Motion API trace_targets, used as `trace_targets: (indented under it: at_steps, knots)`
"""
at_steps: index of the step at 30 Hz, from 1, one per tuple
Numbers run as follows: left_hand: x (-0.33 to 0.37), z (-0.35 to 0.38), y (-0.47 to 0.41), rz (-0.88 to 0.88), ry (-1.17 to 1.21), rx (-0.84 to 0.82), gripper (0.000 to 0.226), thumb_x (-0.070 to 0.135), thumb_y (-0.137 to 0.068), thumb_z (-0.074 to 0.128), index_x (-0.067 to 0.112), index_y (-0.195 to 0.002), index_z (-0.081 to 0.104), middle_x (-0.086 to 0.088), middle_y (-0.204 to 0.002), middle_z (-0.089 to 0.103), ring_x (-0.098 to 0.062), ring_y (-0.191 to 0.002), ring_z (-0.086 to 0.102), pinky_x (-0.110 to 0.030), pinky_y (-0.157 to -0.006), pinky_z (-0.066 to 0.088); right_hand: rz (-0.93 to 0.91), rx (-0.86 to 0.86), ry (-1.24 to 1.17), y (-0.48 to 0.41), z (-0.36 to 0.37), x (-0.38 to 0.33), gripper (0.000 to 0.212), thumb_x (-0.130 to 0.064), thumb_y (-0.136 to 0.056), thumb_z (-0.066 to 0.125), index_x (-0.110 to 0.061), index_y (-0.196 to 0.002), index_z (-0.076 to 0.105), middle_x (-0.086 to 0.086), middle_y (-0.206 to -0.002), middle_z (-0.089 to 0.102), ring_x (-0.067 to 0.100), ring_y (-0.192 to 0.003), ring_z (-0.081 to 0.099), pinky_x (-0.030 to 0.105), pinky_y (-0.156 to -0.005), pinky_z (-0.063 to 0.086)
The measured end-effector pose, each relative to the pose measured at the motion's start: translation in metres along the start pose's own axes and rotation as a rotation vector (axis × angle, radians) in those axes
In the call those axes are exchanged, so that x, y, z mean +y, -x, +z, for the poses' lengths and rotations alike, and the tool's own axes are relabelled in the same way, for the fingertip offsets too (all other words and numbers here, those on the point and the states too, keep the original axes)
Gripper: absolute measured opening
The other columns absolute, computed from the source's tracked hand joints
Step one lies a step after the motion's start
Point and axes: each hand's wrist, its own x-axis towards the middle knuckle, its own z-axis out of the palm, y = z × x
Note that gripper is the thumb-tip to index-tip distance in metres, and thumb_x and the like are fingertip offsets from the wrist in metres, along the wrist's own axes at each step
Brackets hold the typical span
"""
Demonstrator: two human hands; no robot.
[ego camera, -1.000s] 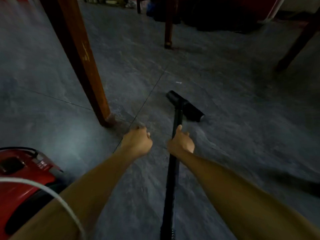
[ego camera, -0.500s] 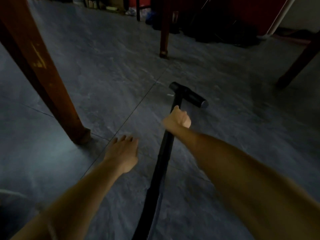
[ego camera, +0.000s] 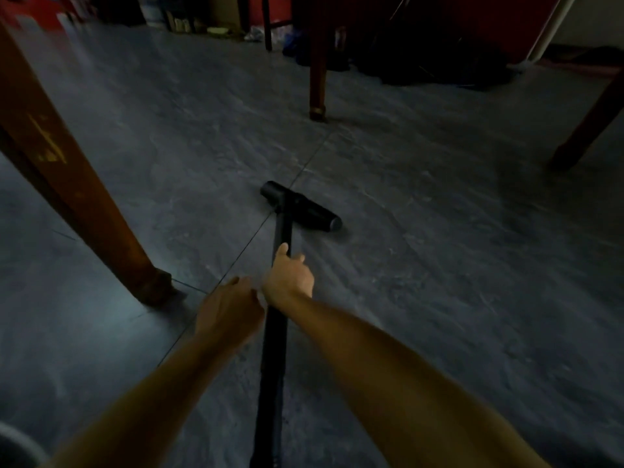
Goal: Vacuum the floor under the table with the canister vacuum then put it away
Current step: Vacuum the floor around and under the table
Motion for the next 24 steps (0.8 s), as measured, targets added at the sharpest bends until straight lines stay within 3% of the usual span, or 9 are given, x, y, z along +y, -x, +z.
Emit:
trace_targets:
  at_steps: [3,8,10,13,17,20,24]
  knots:
    - [0.003,-0.002,0.009,0.018,-0.020,-0.002,0.033,0.020,-0.098,0.036,0.010,-0.125,0.052,-0.010,-0.121,0.060,-0.023,-0.100,0.062,-0.038,-0.085,0.050,0.095,0.082,0.063,-0.023,-0.026,0.030,0.062,-0.023,-0.101,0.037,-0.013,-0.155,0.009,0.025,-0.153,0.027,0.036,-0.134,0.040,0.045,-0.106,0.037]
    - [-0.003,-0.022,0.028,0.030,-0.056,-0.030,0.033,0.019,-0.097,0.035,0.011,-0.125,0.050,-0.011,-0.127,0.056,-0.031,-0.112,0.057,-0.040,-0.088,0.046,0.303,0.171,0.019,-0.035,-0.060,0.070,0.067,-0.032,-0.097,0.047,-0.013,-0.154,0.017,0.023,-0.150,0.033,0.037,-0.130,0.045,0.042,-0.102,0.041]
    - [-0.015,-0.027,0.031,0.005,-0.061,-0.043,0.030,0.019,-0.096,0.034,0.012,-0.119,0.053,-0.009,-0.125,0.057,-0.030,-0.110,0.057,-0.037,-0.085,0.045,0.262,0.143,0.009,-0.027,-0.047,0.049,0.068,-0.028,-0.096,0.048,-0.013,-0.154,0.016,0.024,-0.150,0.031,0.038,-0.130,0.045,0.043,-0.102,0.041]
    - [-0.033,-0.032,0.039,-0.040,-0.066,-0.041,0.026,0.020,-0.097,0.035,0.013,-0.116,0.052,-0.009,-0.120,0.059,-0.027,-0.103,0.061,-0.034,-0.079,0.048,0.045,0.010,0.030,-0.014,-0.005,-0.004,0.068,-0.026,-0.097,0.046,-0.016,-0.154,0.012,0.025,-0.151,0.030,0.041,-0.130,0.044,0.045,-0.100,0.042]
    - [-0.046,-0.036,0.050,-0.073,-0.070,-0.056,0.025,0.022,-0.099,0.035,0.015,-0.113,0.055,-0.006,-0.109,0.064,-0.020,-0.093,0.064,-0.030,-0.075,0.050,-0.203,-0.111,0.087,0.009,0.040,-0.066,0.070,-0.025,-0.096,0.050,-0.020,-0.154,0.012,0.025,-0.140,0.042,0.041,-0.119,0.051,0.045,-0.090,0.047]
    - [-0.058,-0.043,0.058,-0.089,-0.052,-0.067,0.024,0.021,-0.099,0.035,0.015,-0.103,0.058,-0.002,-0.092,0.063,-0.018,-0.083,0.065,-0.033,-0.076,0.055,-0.214,-0.125,0.096,0.025,0.053,-0.074,0.070,-0.028,-0.097,0.049,-0.022,-0.155,0.010,0.025,-0.139,0.042,0.042,-0.120,0.050,0.046,-0.092,0.046]
    - [-0.061,-0.056,0.066,-0.071,-0.045,-0.070,0.025,0.022,-0.096,0.040,0.016,-0.112,0.058,-0.007,-0.109,0.064,-0.025,-0.096,0.063,-0.041,-0.086,0.053,-0.034,-0.021,0.167,0.011,0.022,-0.029,0.065,-0.023,-0.099,0.044,-0.016,-0.155,0.010,0.024,-0.152,0.030,0.040,-0.134,0.040,0.048,-0.104,0.039]
